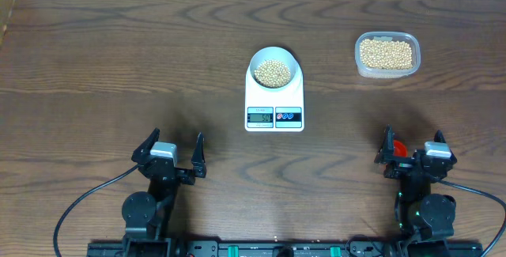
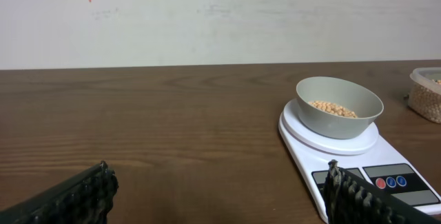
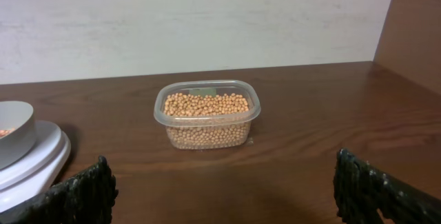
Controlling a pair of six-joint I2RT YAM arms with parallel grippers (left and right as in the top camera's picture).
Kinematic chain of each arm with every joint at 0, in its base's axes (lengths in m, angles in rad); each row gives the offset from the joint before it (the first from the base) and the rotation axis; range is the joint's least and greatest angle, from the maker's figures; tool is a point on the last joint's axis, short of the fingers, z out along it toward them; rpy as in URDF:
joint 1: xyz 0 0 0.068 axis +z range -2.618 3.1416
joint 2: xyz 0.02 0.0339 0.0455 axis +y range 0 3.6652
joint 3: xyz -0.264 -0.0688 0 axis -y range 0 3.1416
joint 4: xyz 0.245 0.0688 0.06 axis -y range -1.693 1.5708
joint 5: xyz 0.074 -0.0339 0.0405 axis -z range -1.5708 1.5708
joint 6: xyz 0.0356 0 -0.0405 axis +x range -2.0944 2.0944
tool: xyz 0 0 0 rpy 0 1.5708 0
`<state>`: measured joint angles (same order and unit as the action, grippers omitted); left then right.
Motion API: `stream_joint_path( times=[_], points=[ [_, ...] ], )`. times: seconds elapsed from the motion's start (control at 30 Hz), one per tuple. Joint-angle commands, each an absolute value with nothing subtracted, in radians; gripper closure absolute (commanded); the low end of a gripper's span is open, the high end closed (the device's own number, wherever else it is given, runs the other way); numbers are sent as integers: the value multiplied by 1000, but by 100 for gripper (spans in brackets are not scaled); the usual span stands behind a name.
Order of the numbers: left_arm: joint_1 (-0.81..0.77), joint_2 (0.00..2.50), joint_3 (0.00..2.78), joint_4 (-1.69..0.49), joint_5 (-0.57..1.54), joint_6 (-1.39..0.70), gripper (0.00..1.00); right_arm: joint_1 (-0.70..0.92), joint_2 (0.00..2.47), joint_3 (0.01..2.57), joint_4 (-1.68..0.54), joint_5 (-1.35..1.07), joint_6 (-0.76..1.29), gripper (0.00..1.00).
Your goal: Scoop item into bowl and weigh 50g on scale
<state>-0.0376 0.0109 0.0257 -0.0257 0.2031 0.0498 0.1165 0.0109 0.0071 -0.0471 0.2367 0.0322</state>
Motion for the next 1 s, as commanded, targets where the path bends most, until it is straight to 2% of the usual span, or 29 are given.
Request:
stream_joint_path(
  times=[0.0, 0.97],
  points=[
    [-43, 1, 4, -54, 200, 59, 2, 121, 5, 6, -49, 255, 17, 1],
    [-43, 12, 4, -54, 201, 59, 2, 121, 5, 6, -49, 255, 17, 1]
  ],
)
